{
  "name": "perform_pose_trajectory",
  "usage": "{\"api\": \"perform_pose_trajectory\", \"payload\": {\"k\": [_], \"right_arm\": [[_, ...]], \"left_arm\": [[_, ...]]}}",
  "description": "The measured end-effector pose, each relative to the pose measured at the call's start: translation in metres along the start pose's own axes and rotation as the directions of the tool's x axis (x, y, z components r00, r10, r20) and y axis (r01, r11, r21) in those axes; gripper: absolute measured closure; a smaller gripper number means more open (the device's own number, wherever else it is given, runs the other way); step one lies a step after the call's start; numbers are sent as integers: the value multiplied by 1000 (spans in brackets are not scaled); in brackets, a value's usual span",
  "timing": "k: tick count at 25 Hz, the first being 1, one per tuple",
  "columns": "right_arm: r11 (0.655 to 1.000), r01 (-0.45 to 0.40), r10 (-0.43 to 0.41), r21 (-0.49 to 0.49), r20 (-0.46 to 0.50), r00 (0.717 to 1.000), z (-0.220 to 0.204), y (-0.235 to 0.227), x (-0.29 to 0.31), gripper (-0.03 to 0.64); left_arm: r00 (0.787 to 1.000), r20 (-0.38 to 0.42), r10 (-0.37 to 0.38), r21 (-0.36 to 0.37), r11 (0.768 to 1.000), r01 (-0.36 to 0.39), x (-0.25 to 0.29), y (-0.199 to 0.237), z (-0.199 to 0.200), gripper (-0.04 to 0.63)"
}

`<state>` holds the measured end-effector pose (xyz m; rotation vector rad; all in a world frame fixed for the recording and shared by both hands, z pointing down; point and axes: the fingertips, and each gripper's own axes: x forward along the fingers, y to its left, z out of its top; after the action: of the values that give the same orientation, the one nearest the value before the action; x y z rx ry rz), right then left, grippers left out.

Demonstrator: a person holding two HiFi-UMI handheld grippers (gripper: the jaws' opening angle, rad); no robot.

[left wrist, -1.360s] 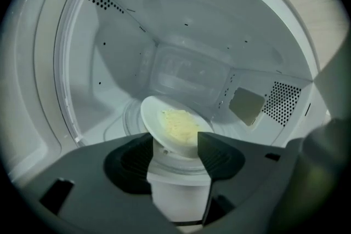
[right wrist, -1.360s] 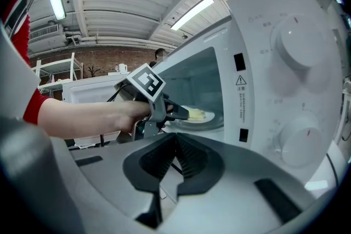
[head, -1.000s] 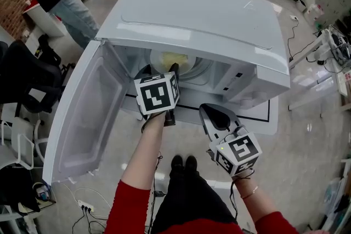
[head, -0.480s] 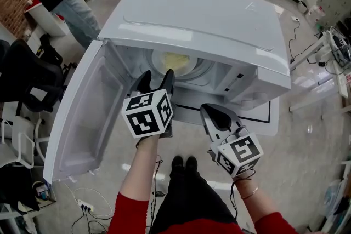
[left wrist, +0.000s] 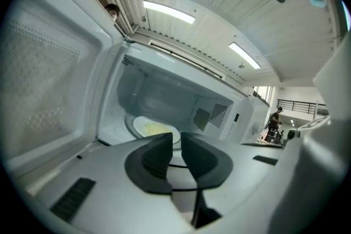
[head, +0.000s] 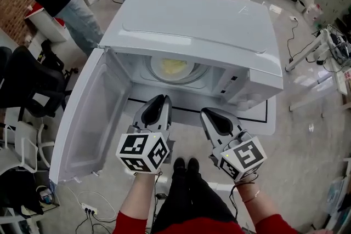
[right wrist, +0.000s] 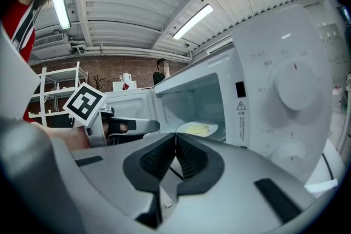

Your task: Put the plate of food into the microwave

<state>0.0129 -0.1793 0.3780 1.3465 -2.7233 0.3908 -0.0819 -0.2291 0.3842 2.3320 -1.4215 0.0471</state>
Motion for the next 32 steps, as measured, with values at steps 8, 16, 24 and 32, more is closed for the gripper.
{"api": "perform_pose_trajectory", "payload": {"k": [8,16,24,32], "right_arm": [[999,27,-27,28,6,1000,11,-5,-19,601],[997,50,-51,56,15,999,15,-3,-33,603],[998,54,-56,40,43,998,21,5,-44,603],[998,62,-62,8,34,997,17,12,-51,603]], "left_arm": [[1000,4,-29,38,999,29,-27,-20,0,582],[997,-14,-77,-21,997,76,-45,-37,-4,586],[995,1,-96,-16,995,96,-55,-43,5,586],[994,13,-113,-1,994,113,-62,-51,12,586]]}}
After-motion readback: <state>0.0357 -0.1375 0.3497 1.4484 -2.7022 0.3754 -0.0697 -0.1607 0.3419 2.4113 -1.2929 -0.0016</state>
